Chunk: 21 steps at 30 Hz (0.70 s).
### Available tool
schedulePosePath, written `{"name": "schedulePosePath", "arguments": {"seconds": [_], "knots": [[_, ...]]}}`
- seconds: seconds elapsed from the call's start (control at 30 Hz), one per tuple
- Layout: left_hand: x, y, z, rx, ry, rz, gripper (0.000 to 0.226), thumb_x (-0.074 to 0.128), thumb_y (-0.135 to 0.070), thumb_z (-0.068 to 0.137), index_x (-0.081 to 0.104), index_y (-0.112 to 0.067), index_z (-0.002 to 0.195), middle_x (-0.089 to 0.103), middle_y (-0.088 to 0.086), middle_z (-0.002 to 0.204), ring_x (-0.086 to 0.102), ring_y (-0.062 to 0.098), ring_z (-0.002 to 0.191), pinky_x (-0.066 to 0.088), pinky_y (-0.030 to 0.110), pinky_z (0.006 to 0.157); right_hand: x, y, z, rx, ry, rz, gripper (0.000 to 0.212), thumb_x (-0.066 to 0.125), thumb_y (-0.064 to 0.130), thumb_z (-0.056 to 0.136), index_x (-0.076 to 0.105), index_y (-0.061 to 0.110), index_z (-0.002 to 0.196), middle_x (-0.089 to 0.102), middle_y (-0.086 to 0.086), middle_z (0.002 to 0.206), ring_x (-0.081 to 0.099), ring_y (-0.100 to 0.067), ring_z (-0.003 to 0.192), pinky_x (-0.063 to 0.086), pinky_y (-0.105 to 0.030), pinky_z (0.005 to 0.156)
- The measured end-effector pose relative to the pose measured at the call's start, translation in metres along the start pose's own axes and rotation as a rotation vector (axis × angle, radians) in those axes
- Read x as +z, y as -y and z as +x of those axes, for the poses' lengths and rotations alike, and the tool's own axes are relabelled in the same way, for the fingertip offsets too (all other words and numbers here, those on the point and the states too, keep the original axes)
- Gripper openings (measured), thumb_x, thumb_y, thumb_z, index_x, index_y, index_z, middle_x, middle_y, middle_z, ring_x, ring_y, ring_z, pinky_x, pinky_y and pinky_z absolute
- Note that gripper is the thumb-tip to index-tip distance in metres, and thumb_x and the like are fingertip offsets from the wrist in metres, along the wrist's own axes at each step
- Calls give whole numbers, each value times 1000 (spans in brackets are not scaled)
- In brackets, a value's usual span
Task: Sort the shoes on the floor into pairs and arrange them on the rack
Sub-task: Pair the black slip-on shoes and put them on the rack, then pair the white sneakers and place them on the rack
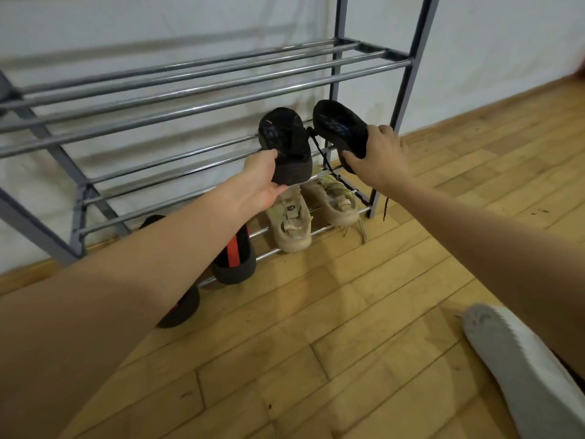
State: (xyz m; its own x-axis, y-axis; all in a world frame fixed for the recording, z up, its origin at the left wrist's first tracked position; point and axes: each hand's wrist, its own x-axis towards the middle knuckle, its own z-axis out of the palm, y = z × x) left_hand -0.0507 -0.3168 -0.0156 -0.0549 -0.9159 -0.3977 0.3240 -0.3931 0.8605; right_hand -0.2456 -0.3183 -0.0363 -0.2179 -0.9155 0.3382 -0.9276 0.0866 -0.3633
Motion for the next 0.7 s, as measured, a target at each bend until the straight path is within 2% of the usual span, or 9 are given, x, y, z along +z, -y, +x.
{"name": "schedulePosePath", "arguments": {"seconds": [0.07,0.1,0.23,0.37,0.43,0.5,0.57,0.7], "knots": [[-3,-2,-13,39,-23,135,22,44,-15,98,46,-3,117,60,14,121,62,25,105,50,29,74,-2,-3,-19,-48,2,9,55,55,37,91,41,7,136,46,-16,136,42,-33,128,34,-49,110],[-5,-2,-21,64,-38,198,21,44,-15,97,46,-5,115,60,14,121,61,24,104,49,30,77,-4,-4,-31,-66,6,22,56,55,34,92,39,7,138,44,-16,139,39,-33,131,32,-49,112],[-10,10,-59,157,-35,391,39,47,-15,95,47,-7,133,54,12,126,56,21,107,48,34,82,-21,-12,-86,-68,75,47,61,56,28,93,31,7,145,32,-16,149,32,-35,137,27,-47,115],[-11,51,-100,279,-12,825,13,50,-12,91,62,-16,96,58,9,106,56,22,98,51,41,92,-44,-31,-137,-11,208,41,64,57,29,93,30,6,146,29,-16,152,32,-35,138,31,-43,111],[-14,79,-116,282,62,964,16,52,-15,91,62,-14,104,58,5,109,56,22,104,49,40,92,-60,-51,-165,39,260,7,57,58,28,93,38,6,142,35,-16,148,36,-33,135,32,-41,109],[-17,104,-130,216,201,1039,25,56,-18,91,60,-12,114,57,3,116,56,22,107,49,39,90,-76,-76,-194,114,282,-27,49,58,27,92,47,6,136,40,-16,144,39,-32,133,32,-40,108],[-20,124,-144,129,360,1092,28,57,-20,90,58,-14,117,57,3,118,56,20,108,50,38,90,-92,-102,-225,225,317,-41,47,58,26,93,49,7,134,40,-17,143,39,-32,132,33,-40,107],[-11,156,-164,117,516,1150,31,56,-19,91,56,-15,122,57,5,121,55,20,111,47,34,91,-114,-143,-290,442,284,15,46,58,25,92,50,6,133,50,-16,135,52,-29,120,43,-34,91]]}}
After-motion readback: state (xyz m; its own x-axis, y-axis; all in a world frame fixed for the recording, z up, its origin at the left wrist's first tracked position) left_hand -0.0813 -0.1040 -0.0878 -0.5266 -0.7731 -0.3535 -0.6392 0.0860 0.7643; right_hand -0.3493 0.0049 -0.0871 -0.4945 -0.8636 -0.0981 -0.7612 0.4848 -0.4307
